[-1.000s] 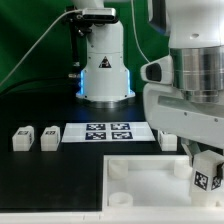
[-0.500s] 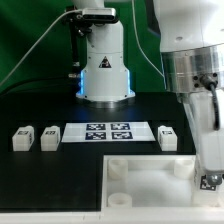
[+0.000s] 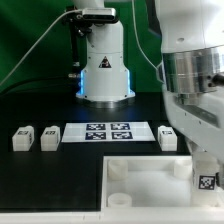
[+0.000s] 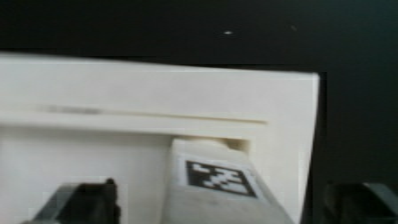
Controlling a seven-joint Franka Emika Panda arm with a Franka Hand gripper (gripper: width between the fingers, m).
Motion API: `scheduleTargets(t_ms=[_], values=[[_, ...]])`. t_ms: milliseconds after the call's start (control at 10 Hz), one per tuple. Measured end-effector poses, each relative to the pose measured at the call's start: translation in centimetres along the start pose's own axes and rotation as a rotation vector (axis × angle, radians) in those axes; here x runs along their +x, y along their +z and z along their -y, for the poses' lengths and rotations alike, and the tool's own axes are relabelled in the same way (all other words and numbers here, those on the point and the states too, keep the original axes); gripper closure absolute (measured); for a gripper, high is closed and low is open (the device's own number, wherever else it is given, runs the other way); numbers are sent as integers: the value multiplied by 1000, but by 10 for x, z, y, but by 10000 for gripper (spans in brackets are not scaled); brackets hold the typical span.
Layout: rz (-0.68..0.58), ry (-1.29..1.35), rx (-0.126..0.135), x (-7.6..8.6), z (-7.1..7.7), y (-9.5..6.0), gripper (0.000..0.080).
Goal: Assemble one leg
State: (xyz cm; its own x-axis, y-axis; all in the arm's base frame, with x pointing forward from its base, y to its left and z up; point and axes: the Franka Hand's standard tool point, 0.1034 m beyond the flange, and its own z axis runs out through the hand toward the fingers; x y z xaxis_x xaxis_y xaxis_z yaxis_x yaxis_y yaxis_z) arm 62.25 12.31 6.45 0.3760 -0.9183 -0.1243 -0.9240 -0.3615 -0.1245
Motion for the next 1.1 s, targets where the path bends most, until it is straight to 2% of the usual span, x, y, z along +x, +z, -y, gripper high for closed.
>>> scheduleTargets(t_ms=[400,500,600,800,1100], values=[[0,-378,-3,1,-1,1,150],[-13,-567,-15,2,-1,0,150],[-37,-804,-45,0,0,-1,150],[-41,-1094,-68,6,-3,2,150],[-55,-1064,-58,8,-1,2,169]])
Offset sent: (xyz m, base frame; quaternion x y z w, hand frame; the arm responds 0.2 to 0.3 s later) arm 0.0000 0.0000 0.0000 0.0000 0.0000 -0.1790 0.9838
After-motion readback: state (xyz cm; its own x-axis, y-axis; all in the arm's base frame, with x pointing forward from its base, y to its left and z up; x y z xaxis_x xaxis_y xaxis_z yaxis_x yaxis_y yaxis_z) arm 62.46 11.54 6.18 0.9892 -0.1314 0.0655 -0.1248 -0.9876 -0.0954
